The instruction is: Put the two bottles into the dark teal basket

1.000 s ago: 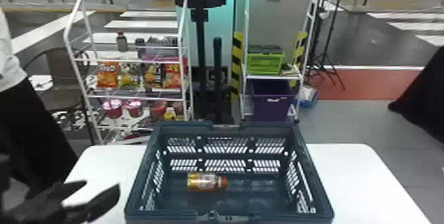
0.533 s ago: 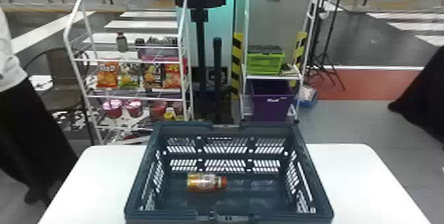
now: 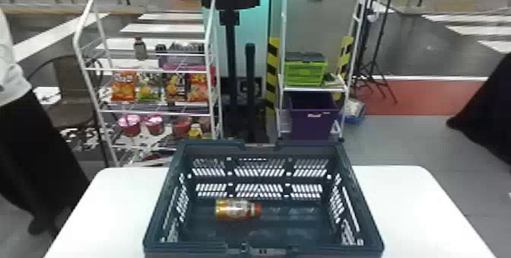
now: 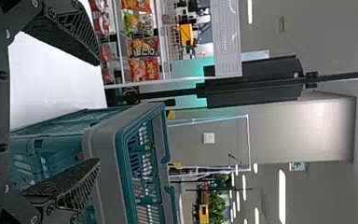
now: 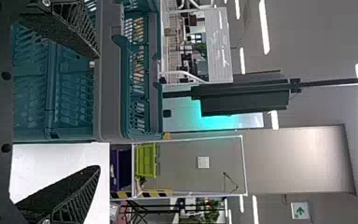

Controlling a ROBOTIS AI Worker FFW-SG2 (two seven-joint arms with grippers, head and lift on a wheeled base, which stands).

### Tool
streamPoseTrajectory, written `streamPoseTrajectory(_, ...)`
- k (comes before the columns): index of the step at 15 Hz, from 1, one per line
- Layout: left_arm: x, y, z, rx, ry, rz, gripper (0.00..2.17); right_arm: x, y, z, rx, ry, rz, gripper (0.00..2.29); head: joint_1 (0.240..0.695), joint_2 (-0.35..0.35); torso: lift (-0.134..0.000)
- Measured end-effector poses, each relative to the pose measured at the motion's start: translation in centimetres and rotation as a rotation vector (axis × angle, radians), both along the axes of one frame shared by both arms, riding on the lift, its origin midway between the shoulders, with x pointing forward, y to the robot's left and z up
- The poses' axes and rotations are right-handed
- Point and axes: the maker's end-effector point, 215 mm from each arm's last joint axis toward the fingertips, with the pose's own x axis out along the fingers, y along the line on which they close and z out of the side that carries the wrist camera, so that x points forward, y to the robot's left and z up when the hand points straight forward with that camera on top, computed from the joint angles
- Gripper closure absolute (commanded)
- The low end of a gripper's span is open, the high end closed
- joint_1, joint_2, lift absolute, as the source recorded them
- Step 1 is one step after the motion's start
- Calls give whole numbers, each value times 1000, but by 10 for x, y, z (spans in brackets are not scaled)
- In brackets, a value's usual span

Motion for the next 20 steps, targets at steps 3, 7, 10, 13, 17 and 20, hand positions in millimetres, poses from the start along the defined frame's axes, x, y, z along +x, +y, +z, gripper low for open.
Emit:
streamPoseTrajectory(3,-2,-13,4,14,-32,-13,164,0,-1,-8,-6,24,8,29,499,0,0)
streamPoseTrajectory(7,0,-25,11,13,-61,-20,161,1,-3,-7,-10,19,9,29,499,0,0)
streamPoseTrajectory(10,0,-26,13,19,-59,-22,164,1,-2,-6,-10,18,14,29,499,0,0)
streamPoseTrajectory(13,-2,-25,5,24,-40,-20,161,1,-2,-3,-8,8,15,29,499,0,0)
streamPoseTrajectory(17,-5,-24,1,28,-22,-18,161,0,-2,-2,-9,7,16,29,499,0,0)
streamPoseTrajectory(20,-6,-24,-1,32,-18,-16,161,0,-2,-3,-10,13,18,29,499,0,0)
